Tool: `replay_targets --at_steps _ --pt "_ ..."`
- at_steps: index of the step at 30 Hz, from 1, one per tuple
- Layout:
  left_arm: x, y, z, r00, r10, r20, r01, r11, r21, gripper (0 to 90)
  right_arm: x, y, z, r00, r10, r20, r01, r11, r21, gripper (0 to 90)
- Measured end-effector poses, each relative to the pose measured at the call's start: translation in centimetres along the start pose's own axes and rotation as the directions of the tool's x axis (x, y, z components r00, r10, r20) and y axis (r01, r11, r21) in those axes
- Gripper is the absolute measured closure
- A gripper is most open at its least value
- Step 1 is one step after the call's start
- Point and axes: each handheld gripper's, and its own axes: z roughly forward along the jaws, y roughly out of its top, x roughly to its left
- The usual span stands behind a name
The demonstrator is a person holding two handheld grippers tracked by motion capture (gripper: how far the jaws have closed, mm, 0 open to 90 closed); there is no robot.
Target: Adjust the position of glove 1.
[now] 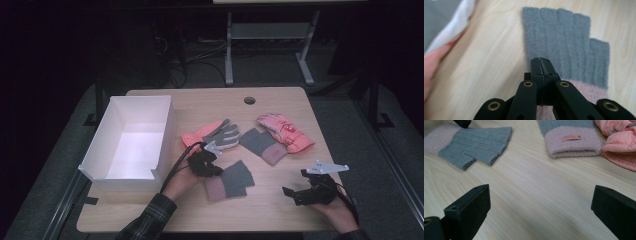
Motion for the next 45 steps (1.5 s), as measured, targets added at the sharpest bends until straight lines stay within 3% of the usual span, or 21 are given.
replay_targets --at_steps 8,12,13,19,20,22,33,45 --pt "-0.4 -1.1 -0.7 0.9995 -0.026 -0.015 0.026 0.9997 0.001 89.9 -0.1 0.0 0.0 1.0000 -0.002 0.002 0.002 1.000 -0.002 2.1" --pt "-1.0 -2.1 -1.1 0.9979 -0.064 0.009 0.064 0.9978 -0.015 89.9 0.0 0.0 0.0 1.0000 0.001 0.000 -0.001 1.000 0.000 2.1" --pt "-1.1 -2.2 -1.3 0.9985 -0.052 0.015 0.052 0.9986 -0.006 89.9 0.0 0.0 0.0 1.0000 0.000 0.000 0.000 1.000 -0.001 2.1" --pt "-2.2 -3.0 -2.0 0.9976 -0.063 0.028 0.063 0.9980 -0.009 89.9 0.0 0.0 0.0 1.0000 -0.003 0.002 0.003 1.000 -0.006 2.1" --pt "-2.5 -3.2 -2.2 0.9989 -0.043 0.017 0.043 0.9990 0.013 89.8 -0.1 0.0 0.0 1.0000 -0.003 0.003 0.003 1.000 -0.004 2.1" --pt "-3.0 -3.3 -2.2 0.9985 -0.053 0.015 0.053 0.9986 0.005 89.9 -0.1 0.0 0.1 1.0000 -0.003 0.001 0.003 1.000 -0.001 2.1" --pt "-4.6 -2.2 -0.6 0.9958 -0.021 0.089 0.021 0.9998 -0.006 89.9 0.0 0.1 0.1 1.0000 0.000 -0.003 0.000 1.000 0.001 2.1" --pt "-5.6 0.0 1.5 0.9923 0.011 0.123 -0.008 0.9998 -0.019 89.9 0.0 0.1 0.1 0.9999 -0.006 -0.010 0.006 1.000 -0.003 2.1"
